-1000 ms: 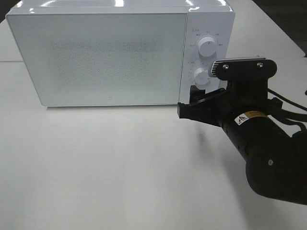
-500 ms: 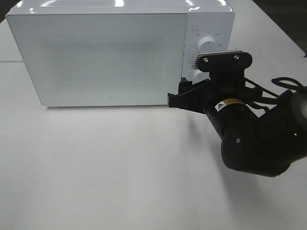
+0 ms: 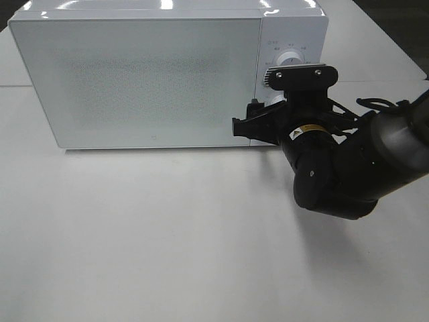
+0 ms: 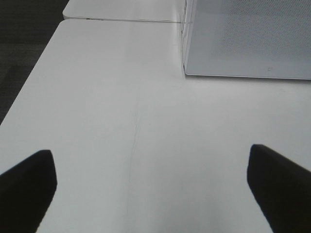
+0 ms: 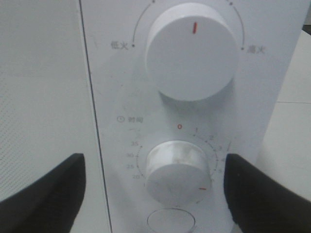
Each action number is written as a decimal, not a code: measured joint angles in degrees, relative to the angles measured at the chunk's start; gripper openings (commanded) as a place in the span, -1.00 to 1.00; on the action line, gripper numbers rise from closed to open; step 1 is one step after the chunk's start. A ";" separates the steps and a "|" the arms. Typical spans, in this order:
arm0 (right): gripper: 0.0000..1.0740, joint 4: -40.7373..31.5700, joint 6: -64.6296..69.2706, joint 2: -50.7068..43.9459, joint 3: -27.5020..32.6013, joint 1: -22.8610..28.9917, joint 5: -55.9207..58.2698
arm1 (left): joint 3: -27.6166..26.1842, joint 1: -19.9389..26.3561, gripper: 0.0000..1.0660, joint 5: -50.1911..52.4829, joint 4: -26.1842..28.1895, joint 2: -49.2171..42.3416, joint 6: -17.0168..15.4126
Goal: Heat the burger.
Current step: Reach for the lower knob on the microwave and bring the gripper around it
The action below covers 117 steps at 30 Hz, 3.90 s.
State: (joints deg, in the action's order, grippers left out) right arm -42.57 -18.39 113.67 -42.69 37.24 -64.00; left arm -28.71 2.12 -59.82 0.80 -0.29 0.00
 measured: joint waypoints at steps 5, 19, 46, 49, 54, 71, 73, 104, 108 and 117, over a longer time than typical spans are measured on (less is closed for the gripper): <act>0.40 0.40 0.29 1.32 -2.01 -1.49 0.40 | 0.00 0.00 0.88 0.00 0.00 0.00 0.00; 0.40 0.40 0.46 3.95 -3.27 -2.01 -0.17 | 0.00 0.00 0.88 0.00 0.00 0.00 0.00; -1.00 -0.80 1.95 3.95 -3.21 -2.01 -1.95 | 0.00 0.00 0.88 0.00 0.00 0.00 0.00; -1.00 -0.57 4.47 4.13 -3.21 -2.01 -2.23 | 0.00 0.00 0.88 0.00 0.00 0.00 0.00; -1.00 -0.11 15.93 4.13 -3.09 -2.01 -2.35 | 0.00 0.00 0.88 0.00 0.00 0.00 0.00; -1.00 3.04 60.96 4.18 -1.89 -2.64 -2.92 | 0.00 0.00 0.88 0.00 0.00 0.00 0.00; -1.00 3.04 63.14 4.18 -1.89 -2.64 -2.92 | 0.00 0.00 0.88 0.00 0.00 0.00 0.00; -0.96 3.32 99.06 4.24 -1.72 -2.75 -2.86 | 0.00 0.00 0.88 0.00 0.00 0.00 0.00; -0.94 3.32 99.06 4.24 -1.72 -2.75 -2.86 | 0.00 0.00 0.88 0.00 0.00 0.00 0.00; -0.86 2.92 98.03 4.24 -1.72 -2.69 -3.04 | 0.00 0.00 0.88 0.00 0.00 0.00 0.00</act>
State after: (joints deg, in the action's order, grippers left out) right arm -39.65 79.64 117.91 -44.40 34.55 -67.04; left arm -28.71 2.12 -59.82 0.80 -0.29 0.00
